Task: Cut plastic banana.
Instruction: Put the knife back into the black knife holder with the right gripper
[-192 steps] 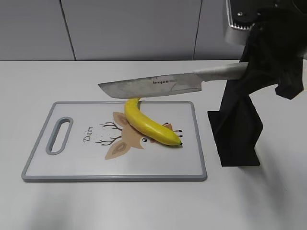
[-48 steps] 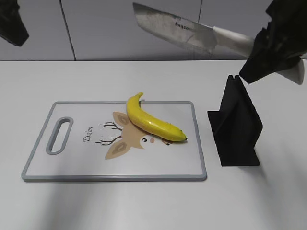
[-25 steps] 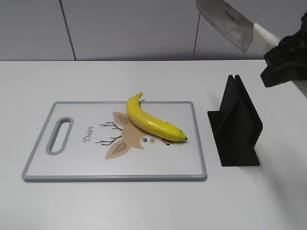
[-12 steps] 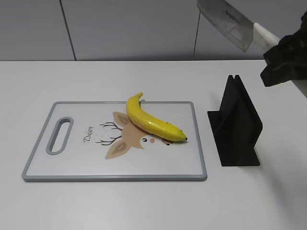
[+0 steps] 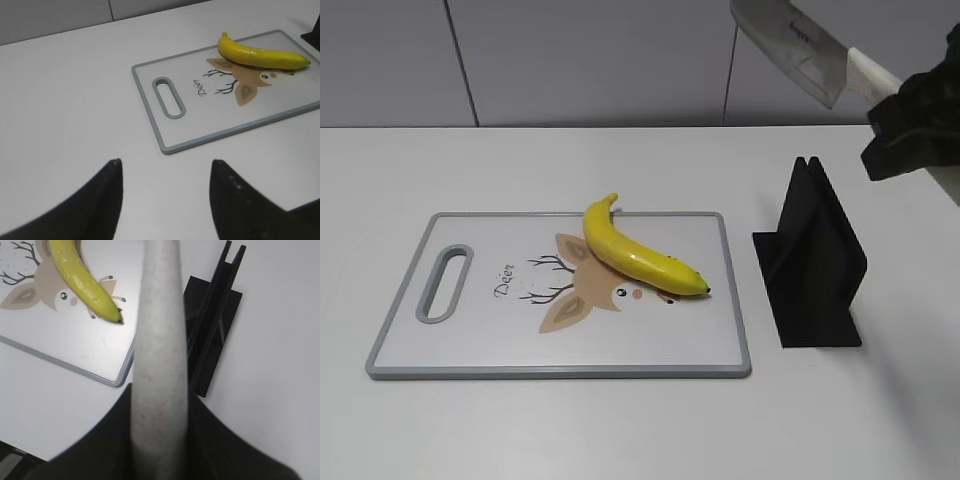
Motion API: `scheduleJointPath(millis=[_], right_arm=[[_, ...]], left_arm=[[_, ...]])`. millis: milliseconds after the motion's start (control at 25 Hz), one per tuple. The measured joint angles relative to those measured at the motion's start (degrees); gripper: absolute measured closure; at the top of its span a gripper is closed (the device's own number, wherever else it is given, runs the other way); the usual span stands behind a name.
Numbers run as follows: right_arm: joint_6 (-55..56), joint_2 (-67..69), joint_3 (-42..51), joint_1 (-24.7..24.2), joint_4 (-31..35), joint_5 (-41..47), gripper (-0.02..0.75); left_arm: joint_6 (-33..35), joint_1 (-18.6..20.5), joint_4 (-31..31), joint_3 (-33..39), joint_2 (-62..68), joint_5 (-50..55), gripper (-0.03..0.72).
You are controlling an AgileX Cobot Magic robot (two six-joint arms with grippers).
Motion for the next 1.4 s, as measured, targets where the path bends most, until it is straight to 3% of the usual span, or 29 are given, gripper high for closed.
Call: scheduleJointPath(millis=[240, 520, 640, 1200, 1400], right_arm=[[9.4, 0.0, 0.0, 0.0, -3.5, 1.9, 0.556], [22.6, -0.2, 3.4, 5.3, -11.6, 2.2, 0.556], [27.4, -0.2, 5.9, 6.9, -13.1, 0.3, 0.556], [32.8, 2.1, 11.2, 7.0, -14.0, -4.7, 0.556], [32.8, 5.4, 11.2, 7.0, -14.2, -5.6, 0.556]], left_arm=[[0.1, 2.3, -0.5, 0.0, 0.0, -0.1, 0.147], [0.1, 17.4, -1.4, 0.0, 0.0, -0.1, 0.184], [0.1, 21.4, -1.4, 0.0, 0.0, -0.1, 0.21], [0.1, 22.4, -1.5, 0.0, 0.0, -0.2, 0.352], [0.1, 22.4, -1.5, 0.0, 0.0, -0.2, 0.366]])
